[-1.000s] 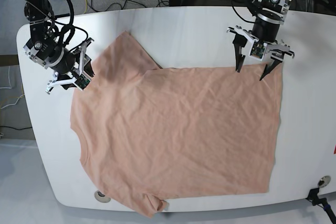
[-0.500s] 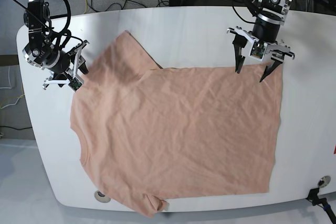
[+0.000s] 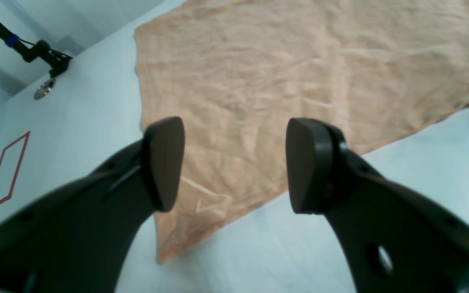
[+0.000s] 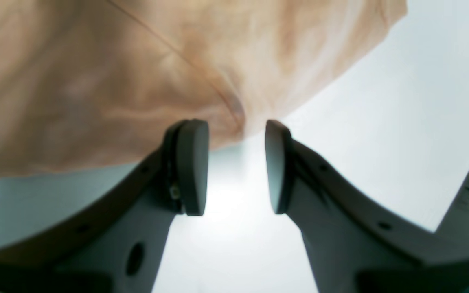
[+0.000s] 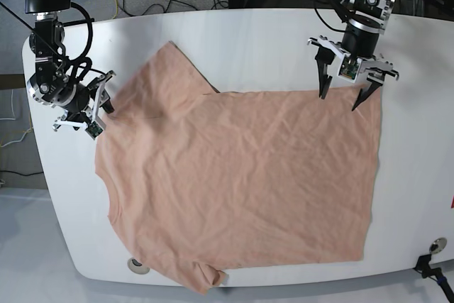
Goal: Fold the T-shirt properly
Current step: 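Lower the right gripper toward the sleeve seam at the shoulder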
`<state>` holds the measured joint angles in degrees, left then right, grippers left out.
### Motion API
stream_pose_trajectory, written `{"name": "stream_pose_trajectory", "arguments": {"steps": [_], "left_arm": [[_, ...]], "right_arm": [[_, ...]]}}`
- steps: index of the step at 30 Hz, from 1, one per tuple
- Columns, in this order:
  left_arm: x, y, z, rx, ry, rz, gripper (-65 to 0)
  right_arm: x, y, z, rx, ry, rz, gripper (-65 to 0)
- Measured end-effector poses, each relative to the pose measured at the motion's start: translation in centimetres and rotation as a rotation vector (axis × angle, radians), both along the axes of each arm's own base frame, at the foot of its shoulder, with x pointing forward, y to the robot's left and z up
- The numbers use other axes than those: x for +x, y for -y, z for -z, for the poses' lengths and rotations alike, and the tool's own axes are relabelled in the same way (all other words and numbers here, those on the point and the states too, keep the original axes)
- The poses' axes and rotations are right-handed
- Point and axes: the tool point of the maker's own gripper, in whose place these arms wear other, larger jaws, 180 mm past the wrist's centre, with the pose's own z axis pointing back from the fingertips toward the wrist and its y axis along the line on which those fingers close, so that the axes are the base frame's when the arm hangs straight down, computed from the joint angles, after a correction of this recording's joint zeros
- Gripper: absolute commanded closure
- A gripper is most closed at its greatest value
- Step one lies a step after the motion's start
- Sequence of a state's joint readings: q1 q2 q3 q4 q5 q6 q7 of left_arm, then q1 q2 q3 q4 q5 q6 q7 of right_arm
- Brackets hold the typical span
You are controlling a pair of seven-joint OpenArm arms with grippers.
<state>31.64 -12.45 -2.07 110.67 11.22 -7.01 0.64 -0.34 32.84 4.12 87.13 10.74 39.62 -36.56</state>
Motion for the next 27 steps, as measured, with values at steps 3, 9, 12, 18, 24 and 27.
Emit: {"name": "stream_pose_trajectory", "arguments": {"steps": [3,9,12,18,24,27], "left_arm": [[-0.3,0.0,0.3,0.006,-0.013,0.001,-37.4],[-0.4,0.1,0.3,0.003,-0.010,0.005,-37.5],[-0.4,0.1,0.3,0.003,-0.011,0.005,-37.7],[-0.4,0.1,0.3,0.000,-0.010,0.004,-38.0],[-0.4,0.1,0.3,0.000,-0.010,0.005,-37.7],[-0.2,-0.1,0.2,0.004,-0.007,-0.002,-37.2]], "right_arm": [[0.2,-0.4,0.2,0.011,0.000,-0.008,-21.9],[-0.2,-2.3,1.0,0.028,-0.014,-0.069,-21.9],[-0.3,-3.7,1.4,0.030,-0.001,-0.123,-21.8],[-0.4,-5.3,1.6,0.044,0.025,-0.181,-21.2],[-0.5,-5.6,1.8,0.044,0.021,-0.191,-9.0],[-0.7,-5.5,2.0,0.047,0.012,-0.187,-2.1]]}}
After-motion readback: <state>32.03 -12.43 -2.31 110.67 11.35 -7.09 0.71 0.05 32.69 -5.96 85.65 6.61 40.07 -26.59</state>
